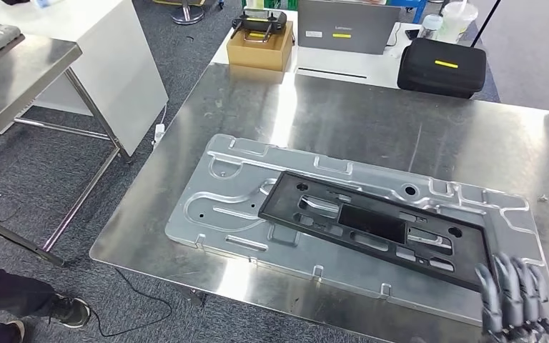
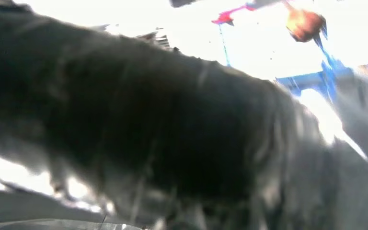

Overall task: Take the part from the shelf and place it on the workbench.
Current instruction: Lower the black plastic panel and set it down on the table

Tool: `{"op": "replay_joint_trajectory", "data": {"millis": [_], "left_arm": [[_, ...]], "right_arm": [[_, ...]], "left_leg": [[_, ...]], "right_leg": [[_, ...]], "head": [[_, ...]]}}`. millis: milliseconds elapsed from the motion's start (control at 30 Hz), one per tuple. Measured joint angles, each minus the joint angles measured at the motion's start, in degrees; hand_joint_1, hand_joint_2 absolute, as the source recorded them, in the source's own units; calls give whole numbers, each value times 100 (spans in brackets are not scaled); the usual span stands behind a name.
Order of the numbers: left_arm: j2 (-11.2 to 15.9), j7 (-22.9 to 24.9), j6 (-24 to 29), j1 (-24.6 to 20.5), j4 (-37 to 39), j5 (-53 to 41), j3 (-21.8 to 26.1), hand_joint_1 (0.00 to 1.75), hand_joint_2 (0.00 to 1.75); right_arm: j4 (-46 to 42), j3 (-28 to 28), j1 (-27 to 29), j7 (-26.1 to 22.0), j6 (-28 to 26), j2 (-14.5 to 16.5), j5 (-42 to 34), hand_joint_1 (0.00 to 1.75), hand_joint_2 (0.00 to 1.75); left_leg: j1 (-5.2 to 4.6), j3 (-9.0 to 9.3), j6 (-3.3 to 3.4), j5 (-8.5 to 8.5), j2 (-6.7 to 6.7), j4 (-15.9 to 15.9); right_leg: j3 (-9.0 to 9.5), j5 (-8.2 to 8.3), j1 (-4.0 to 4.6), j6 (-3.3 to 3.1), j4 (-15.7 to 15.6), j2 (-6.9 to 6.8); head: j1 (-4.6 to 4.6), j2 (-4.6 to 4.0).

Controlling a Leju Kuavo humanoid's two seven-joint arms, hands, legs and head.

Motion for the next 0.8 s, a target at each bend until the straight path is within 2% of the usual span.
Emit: {"op": "replay_joint_trajectory", "data": {"millis": [67,133,167,200,267,300,333,367,400,433,500,533,633,667,700,733,800], "left_arm": [[-3,46,55,0,0,6,4,0,0],[-6,76,80,6,0,12,11,0,0],[-9,85,84,5,0,13,13,0,0],[-11,89,87,3,0,14,15,0,0],[-15,95,92,0,0,18,20,0,0],[-16,99,93,3,0,20,24,0,0],[-16,105,93,9,0,21,26,0,0],[-16,113,93,14,0,24,28,0,0],[-17,120,93,18,0,26,31,0,0],[-18,127,93,19,0,31,32,0,0],[-21,133,93,16,0,40,36,0,0],[-23,134,93,13,0,44,38,0,0],[-28,136,93,9,0,47,56,0,0],[-29,136,93,10,0,48,64,0,0],[-29,137,94,12,0,50,72,0,0],[-29,137,95,14,0,54,79,0,0],[-30,139,99,17,0,62,93,0,0]], "right_arm": [[10,-64,-48,-347,1,366,-677,0,0],[27,-79,-77,-287,1,575,-1028,0,0],[38,-85,-88,-265,1,652,-1095,0,0],[49,-91,-95,-254,1,712,-1127,0,0],[76,-100,-103,-249,1,802,-1177,0,0],[92,-106,-107,-244,1,833,-1215,0,0],[109,-112,-109,-239,1,855,-1262,0,0],[127,-116,-113,-234,1,872,-1320,0,0],[146,-118,-121,-231,1,886,-1383,0,0],[164,-118,-132,-230,1,896,-1450,0,0],[197,-118,-170,-232,1,916,-1566,0,0],[208,-118,-185,-235,1,928,-1603,0,0],[238,-119,-202,-246,1,972,-1663,0,0],[248,-119,-208,-258,1,986,-1689,0,0],[256,-119,-215,-278,1,1001,-1726,0,0],[263,-118,-222,-310,1,1023,-1782,0,0],[285,-119,-243,-375,1,1082,-1916,0,0]], "left_leg": [[-28,51,45,32,-2,-153],[-21,46,123,86,5,-200],[-14,46,172,120,13,-229],[-4,41,219,153,23,-256],[-14,6,275,190,40,-259],[-24,-16,285,199,44,-251],[-32,-37,290,206,47,-239],[-37,-57,290,209,48,-221],[-39,-73,288,209,46,-199],[-40,-87,283,208,44,-174],[-58,-117,245,210,39,-127],[-66,-131,213,219,38,-113],[-63,-163,99,258,35,-107],[-57,-191,64,206,31,-62],[-49,-243,33,92,28,48],[-37,-332,8,-96,26,263],[-21,-580,-27,-564,26,965]], "right_leg": [[-6,20,10,63,-7,2],[-14,16,0,126,-3,7],[-49,-65,-4,148,83,9],[-126,-216,-8,162,275,10],[-400,-644,-10,176,959,9],[-529,-799,-9,184,1296,9],[-592,-858,-10,189,1498,9],[-551,-800,-10,188,1487,9],[-401,-649,-10,179,1255,8],[-179,-463,-9,162,877,8],[176,-248,10,123,203,11],[242,-215,25,104,43,13],[205,-155,41,24,-21,8],[186,-119,30,-13,-39,0],[160,-80,16,-54,-57,-9],[123,-41,5,-86,-72,-20],[25,26,21,-118,-66,-36]], "head": [[1,0],[2,0],[4,0],[5,0],[7,0],[5,0],[6,0],[7,0],[7,0],[8,0],[7,0],[5,0],[3,0],[3,0],[-2,0],[-8,0],[-19,0]]}}
